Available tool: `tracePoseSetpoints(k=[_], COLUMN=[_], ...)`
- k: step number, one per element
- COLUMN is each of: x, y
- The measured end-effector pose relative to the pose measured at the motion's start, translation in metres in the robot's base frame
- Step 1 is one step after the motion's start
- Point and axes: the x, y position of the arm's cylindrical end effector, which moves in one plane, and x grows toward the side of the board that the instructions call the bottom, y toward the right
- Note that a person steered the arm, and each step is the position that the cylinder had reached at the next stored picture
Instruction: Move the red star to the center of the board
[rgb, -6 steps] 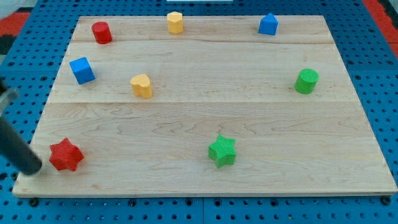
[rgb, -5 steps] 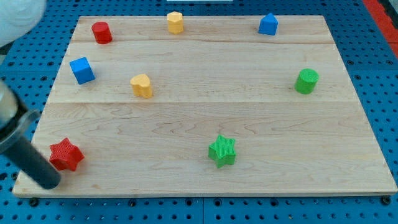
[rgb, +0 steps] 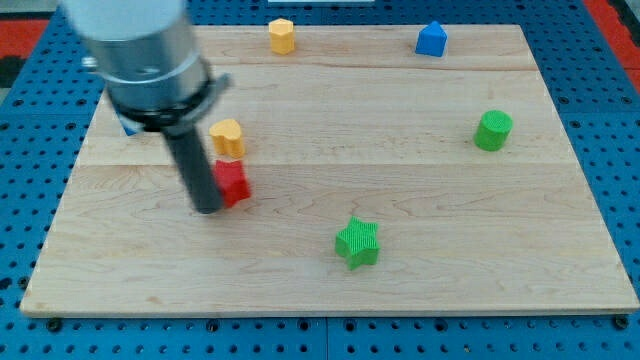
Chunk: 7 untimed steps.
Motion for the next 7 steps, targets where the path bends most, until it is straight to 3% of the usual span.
tracePoseSetpoints(k=[2,7], x=[0.001,-0.051], y=[-0.048,0.066])
